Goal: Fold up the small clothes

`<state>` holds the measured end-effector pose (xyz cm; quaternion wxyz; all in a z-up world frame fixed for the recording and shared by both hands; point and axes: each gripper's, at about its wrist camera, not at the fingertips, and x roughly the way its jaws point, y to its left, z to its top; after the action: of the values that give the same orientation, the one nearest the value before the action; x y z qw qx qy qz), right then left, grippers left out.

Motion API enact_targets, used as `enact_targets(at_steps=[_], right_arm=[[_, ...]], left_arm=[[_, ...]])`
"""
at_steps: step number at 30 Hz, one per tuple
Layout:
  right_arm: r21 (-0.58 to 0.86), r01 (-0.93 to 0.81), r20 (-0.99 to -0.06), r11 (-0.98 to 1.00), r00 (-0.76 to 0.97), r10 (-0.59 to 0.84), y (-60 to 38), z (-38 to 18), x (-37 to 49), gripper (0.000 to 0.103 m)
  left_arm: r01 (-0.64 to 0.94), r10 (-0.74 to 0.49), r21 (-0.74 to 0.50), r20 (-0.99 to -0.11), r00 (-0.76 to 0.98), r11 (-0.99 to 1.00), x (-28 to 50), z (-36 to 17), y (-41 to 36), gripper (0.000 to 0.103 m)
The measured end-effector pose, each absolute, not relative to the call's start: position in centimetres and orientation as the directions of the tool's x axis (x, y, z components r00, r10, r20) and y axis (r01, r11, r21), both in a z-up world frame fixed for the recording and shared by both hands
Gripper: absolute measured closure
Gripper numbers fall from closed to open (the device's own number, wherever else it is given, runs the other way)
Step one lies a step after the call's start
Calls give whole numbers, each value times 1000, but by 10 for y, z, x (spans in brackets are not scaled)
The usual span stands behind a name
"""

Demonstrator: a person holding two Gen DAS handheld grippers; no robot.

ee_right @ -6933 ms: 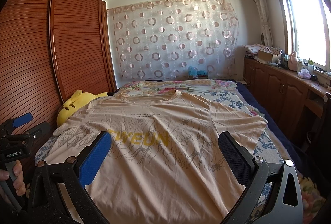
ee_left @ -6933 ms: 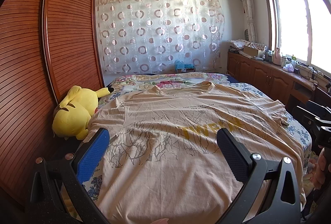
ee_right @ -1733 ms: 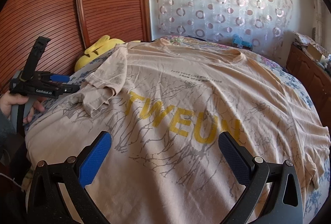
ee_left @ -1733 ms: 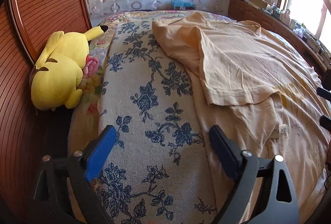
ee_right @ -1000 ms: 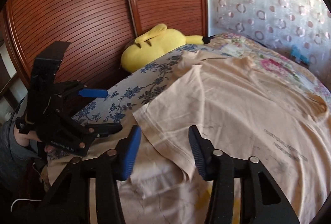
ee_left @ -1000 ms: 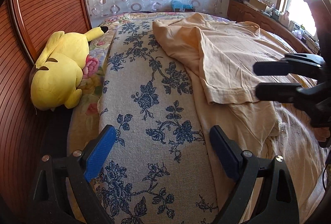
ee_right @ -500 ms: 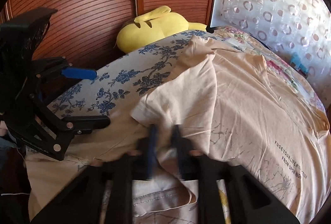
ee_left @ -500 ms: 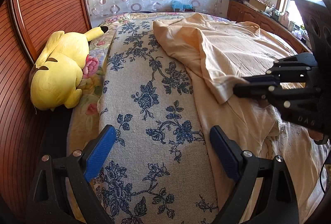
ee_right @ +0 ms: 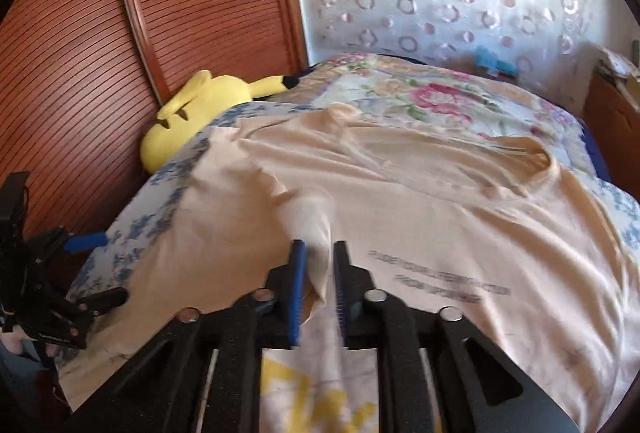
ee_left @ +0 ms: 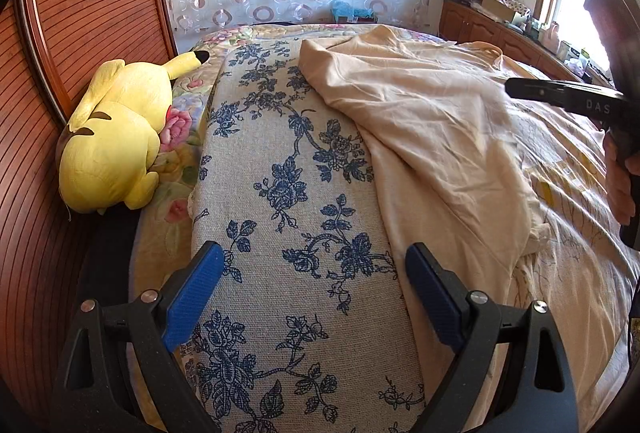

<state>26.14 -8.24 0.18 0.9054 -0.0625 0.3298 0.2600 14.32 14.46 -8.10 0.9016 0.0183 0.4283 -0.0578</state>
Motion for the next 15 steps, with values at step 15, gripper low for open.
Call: enact_targets(at_steps=[15], right_arm=[[42,-516,-607,855,667,432,-161,7,180,50]], left_arm=[[120,-86,-13,-774,628,993,142,-81,145,10]])
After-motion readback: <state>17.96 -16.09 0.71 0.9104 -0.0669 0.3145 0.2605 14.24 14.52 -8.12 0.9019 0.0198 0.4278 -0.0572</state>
